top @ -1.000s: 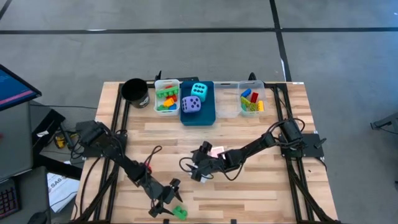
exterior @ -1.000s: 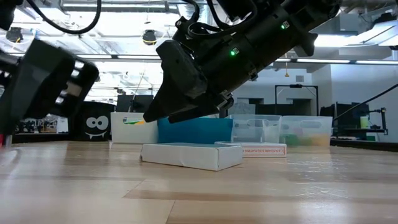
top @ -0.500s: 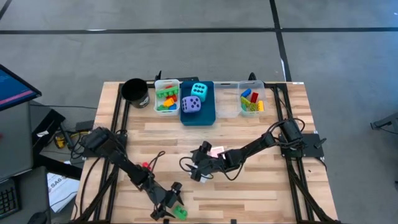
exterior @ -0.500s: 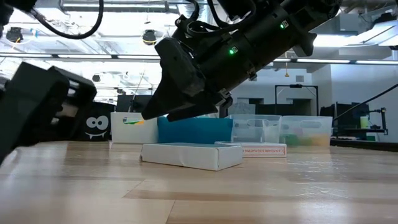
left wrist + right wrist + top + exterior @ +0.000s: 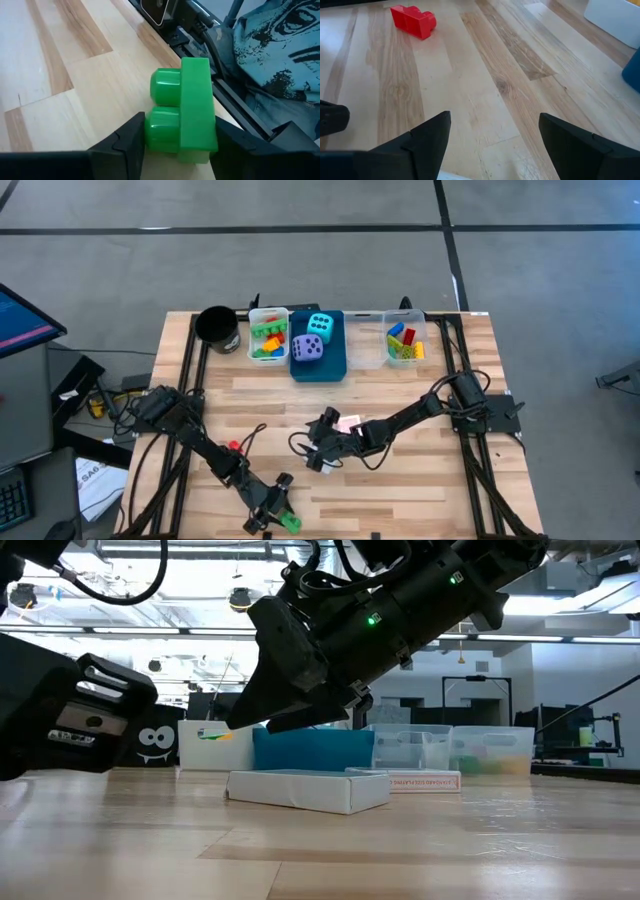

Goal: Pick & Place Toys
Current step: Put the large green game piece into the white bin

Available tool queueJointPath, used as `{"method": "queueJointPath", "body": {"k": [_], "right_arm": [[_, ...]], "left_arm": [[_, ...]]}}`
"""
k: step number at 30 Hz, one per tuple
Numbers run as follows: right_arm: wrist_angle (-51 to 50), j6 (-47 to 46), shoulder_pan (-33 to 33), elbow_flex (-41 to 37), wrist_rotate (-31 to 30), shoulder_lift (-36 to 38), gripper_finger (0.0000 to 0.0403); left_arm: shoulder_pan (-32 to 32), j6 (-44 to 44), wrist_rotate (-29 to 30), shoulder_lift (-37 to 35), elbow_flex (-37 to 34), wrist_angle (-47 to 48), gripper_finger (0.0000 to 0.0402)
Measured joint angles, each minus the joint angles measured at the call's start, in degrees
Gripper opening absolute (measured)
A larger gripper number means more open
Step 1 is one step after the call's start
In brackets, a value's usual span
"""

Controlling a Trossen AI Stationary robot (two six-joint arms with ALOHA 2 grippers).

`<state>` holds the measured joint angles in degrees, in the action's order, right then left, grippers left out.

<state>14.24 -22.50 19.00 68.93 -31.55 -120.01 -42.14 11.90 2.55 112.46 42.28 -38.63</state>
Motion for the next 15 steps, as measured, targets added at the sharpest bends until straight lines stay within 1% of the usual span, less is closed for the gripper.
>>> {"method": "queueJointPath", "body": {"k": [3,5,7,9,12,14,15], "right_arm": [[0.0,0.0,-0.1,0.0,0.0,0.0,0.0299],[-0.1,0.0,-0.3,0.0,0.0,0.0,0.0299],[-0.2,0.0,-0.4,0.0,0.0,0.0,0.0299],[-0.3,0.0,-0.6,0.0,0.0,0.0,0.0299],[-0.3,0.0,-0.8,0.0,0.0,0.0,0.0299],[-0.4,0.0,-1.2,0.0,0.0,0.0,0.0299],[-0.4,0.0,-1.3,0.0,0.0,0.0,0.0299]], "left_arm": [[0.1,0.0,0.1,-0.2,0.0,0.3,0.016],[0.1,0.0,1.2,-1.1,0.0,0.4,0.016],[0.1,-0.9,2.7,-3.2,0.0,1.8,0.016],[0.1,-1.2,4.8,-6.2,0.0,5.5,0.016],[0.5,-1.3,9.5,-13.2,0.0,12.7,0.016],[0.5,-1.7,15.0,-19.0,0.0,17.6,0.016],[0.5,-2.5,19.1,-21.9,0.0,20.2,0.016]]}}
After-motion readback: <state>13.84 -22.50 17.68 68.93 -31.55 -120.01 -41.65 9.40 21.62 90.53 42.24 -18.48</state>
